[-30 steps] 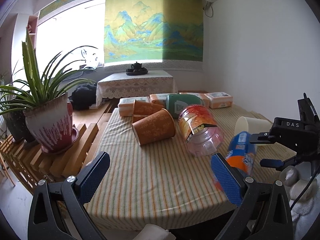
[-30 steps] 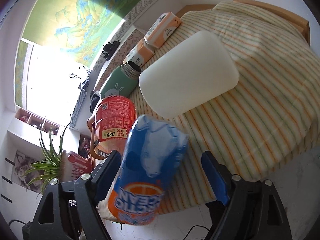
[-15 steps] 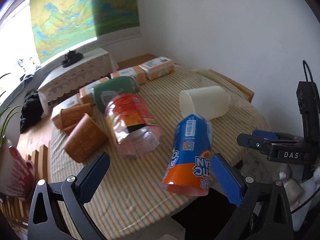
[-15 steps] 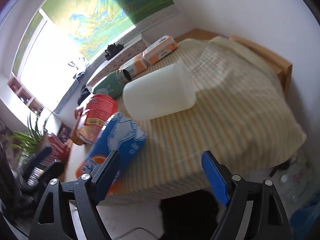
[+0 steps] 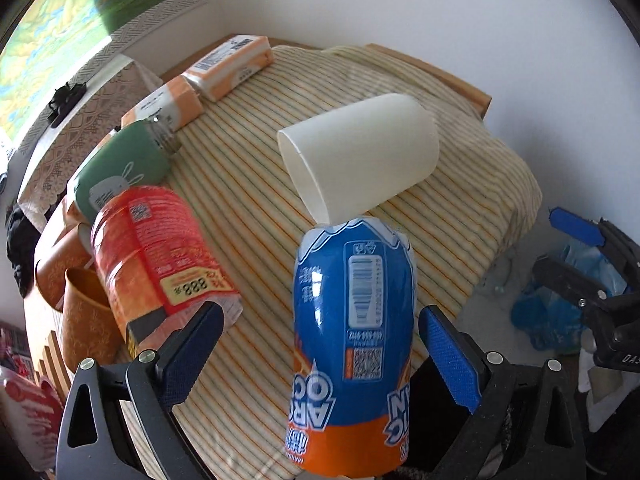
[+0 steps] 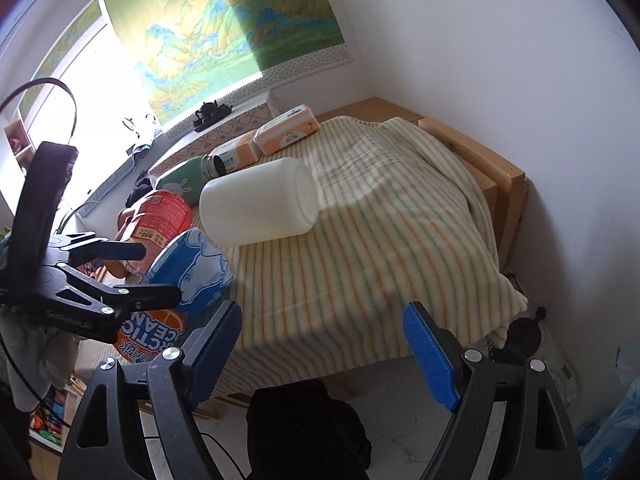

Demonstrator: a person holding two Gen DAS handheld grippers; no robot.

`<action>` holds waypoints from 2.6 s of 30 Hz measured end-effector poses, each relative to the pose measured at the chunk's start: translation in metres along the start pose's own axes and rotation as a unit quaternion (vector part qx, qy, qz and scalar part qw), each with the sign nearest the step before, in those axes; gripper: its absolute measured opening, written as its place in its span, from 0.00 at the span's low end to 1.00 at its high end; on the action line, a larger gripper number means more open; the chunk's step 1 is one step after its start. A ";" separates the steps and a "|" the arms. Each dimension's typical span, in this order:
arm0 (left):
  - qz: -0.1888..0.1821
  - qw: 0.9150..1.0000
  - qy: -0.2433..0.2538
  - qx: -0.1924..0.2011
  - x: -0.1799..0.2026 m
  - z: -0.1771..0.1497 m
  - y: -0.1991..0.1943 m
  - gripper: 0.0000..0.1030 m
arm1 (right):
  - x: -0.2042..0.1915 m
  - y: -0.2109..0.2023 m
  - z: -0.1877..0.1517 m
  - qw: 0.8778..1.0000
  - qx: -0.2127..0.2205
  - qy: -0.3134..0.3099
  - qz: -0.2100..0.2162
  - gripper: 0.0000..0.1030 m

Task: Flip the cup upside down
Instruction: 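Close the left gripper on the blue bottle while the right gripper releases it, then carry the inverted bottle with the left gripper and lower it onto the table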

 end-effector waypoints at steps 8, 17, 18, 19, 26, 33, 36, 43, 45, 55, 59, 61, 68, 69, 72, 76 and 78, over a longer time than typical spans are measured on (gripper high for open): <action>0.008 0.999 0.042 -0.031 0.016 0.009 0.011 0.89 | 0.009 0.000 -0.002 1.000 -0.001 0.013 0.006 0.77; 0.002 0.999 0.038 -0.034 0.015 0.006 0.011 0.69 | 0.010 0.000 -0.001 1.000 0.002 0.017 0.006 0.77; 0.000 0.999 0.035 -0.032 0.014 0.006 0.010 0.69 | 0.010 0.001 -0.001 1.000 0.002 0.017 0.006 0.77; -0.002 0.999 0.031 -0.031 0.013 0.006 0.010 0.69 | 0.009 0.001 -0.001 1.000 0.002 0.016 0.005 0.77; -0.016 1.000 -0.002 -0.011 0.001 -0.002 0.000 0.69 | 0.007 0.001 -0.002 1.000 0.001 0.015 0.005 0.77; -0.021 0.995 -0.077 0.063 -0.020 -0.005 -0.033 0.69 | 0.002 0.004 -0.003 1.000 -0.004 0.012 0.009 0.77; -0.023 0.988 -0.118 0.102 -0.028 -0.007 -0.046 0.69 | -0.002 0.008 -0.003 1.000 -0.008 0.006 0.010 0.77; 0.006 0.962 -0.192 0.195 -0.047 -0.015 -0.067 0.69 | -0.010 0.012 -0.002 1.000 -0.009 -0.008 0.007 0.77; 0.016 0.957 -0.203 0.209 -0.051 -0.016 -0.068 0.69 | -0.012 0.014 -0.002 1.000 -0.011 -0.010 0.007 0.77; 0.070 0.935 -0.193 0.288 -0.044 -0.021 -0.068 0.69 | -0.021 0.019 -0.005 1.000 -0.016 -0.017 0.009 0.77; 0.066 0.930 -0.206 0.296 -0.046 -0.025 -0.068 0.69 | -0.023 0.018 -0.006 1.000 -0.016 -0.020 0.006 0.77; 0.062 0.927 -0.214 0.302 -0.048 -0.031 -0.069 0.69 | -0.024 0.018 -0.006 1.000 -0.016 -0.018 0.008 0.77; 0.062 0.927 -0.202 0.310 -0.042 -0.052 -0.075 0.70 | -0.026 0.016 -0.006 1.000 -0.014 -0.021 0.006 0.77; 0.060 0.928 -0.199 0.308 -0.040 -0.054 -0.074 0.70 | -0.027 0.016 -0.006 1.000 -0.014 -0.022 0.007 0.77; 0.056 0.934 -0.192 0.297 -0.036 -0.061 -0.068 0.70 | -0.029 0.015 -0.007 1.000 -0.014 -0.021 0.010 0.77; 0.062 0.933 -0.190 0.298 -0.035 -0.066 -0.069 0.72 | -0.030 0.013 -0.007 1.000 -0.012 -0.022 0.010 0.77; 0.062 0.933 -0.191 0.297 -0.036 -0.066 -0.069 0.78 | -0.031 0.013 -0.007 1.000 -0.012 -0.023 0.010 0.77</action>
Point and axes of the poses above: each gripper's, at about its wrist camera, not at the fingertips, and y roughly the way its jaws point, x to its right, z to its top, the point moved 10 cm from there along y, roughly the way its jaws point, and after that the axes turned 14 degrees about z, right-handed, at the moved point
